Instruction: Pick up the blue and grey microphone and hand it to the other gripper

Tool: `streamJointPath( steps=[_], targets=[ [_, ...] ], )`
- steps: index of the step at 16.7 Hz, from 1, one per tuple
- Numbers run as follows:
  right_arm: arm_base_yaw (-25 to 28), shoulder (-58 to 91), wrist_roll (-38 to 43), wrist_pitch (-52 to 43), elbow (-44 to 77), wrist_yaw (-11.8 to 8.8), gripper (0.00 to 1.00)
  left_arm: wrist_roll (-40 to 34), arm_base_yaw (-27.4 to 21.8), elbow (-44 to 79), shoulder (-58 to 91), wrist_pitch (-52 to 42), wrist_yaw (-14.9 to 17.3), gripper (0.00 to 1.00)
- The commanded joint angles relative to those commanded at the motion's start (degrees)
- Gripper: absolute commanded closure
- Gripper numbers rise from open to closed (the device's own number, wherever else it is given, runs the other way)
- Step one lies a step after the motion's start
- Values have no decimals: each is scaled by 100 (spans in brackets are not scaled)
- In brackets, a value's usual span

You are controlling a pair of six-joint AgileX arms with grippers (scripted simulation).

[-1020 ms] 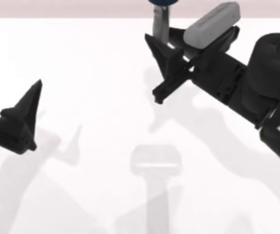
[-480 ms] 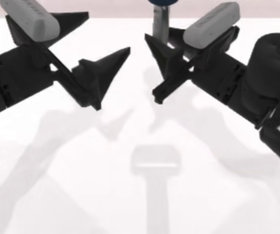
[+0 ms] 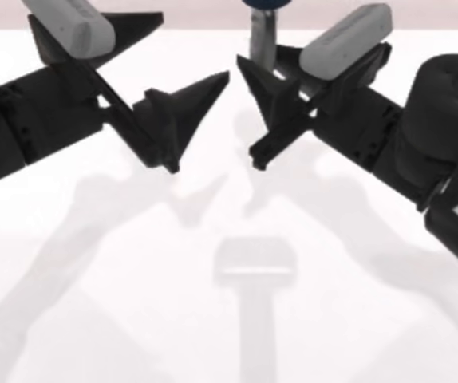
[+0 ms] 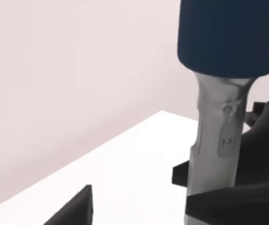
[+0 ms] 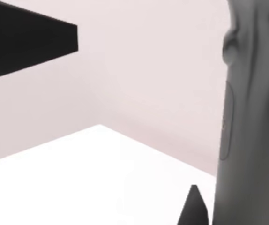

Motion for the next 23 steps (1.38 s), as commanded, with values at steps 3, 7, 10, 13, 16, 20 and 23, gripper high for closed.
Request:
streamJointPath(
  steps=[3, 7, 10, 13, 16, 20, 23],
  targets=[
    [0, 0, 0, 0, 0, 0, 100, -7, -266, 459, 592, 163, -237, 0],
    [0, 0, 0, 0, 0, 0, 100, -14, -720, 1241, 1703, 437, -679, 0],
    [0, 0, 0, 0, 0, 0, 100, -23, -916, 1545, 2060, 531, -866, 0],
    [0, 0, 0, 0, 0, 0, 100, -23, -920, 1552, 2067, 533, -870, 0],
    [0, 0, 0, 0, 0, 0, 100, -23, -920, 1552, 2067, 533, -870, 15],
    [0, 0, 0, 0, 0, 0, 100, -23, -920, 1552, 2067, 533, -870, 45],
    [0, 0, 0, 0, 0, 0, 100, -23, -920, 1552, 2067, 533, -870, 68]
  ],
)
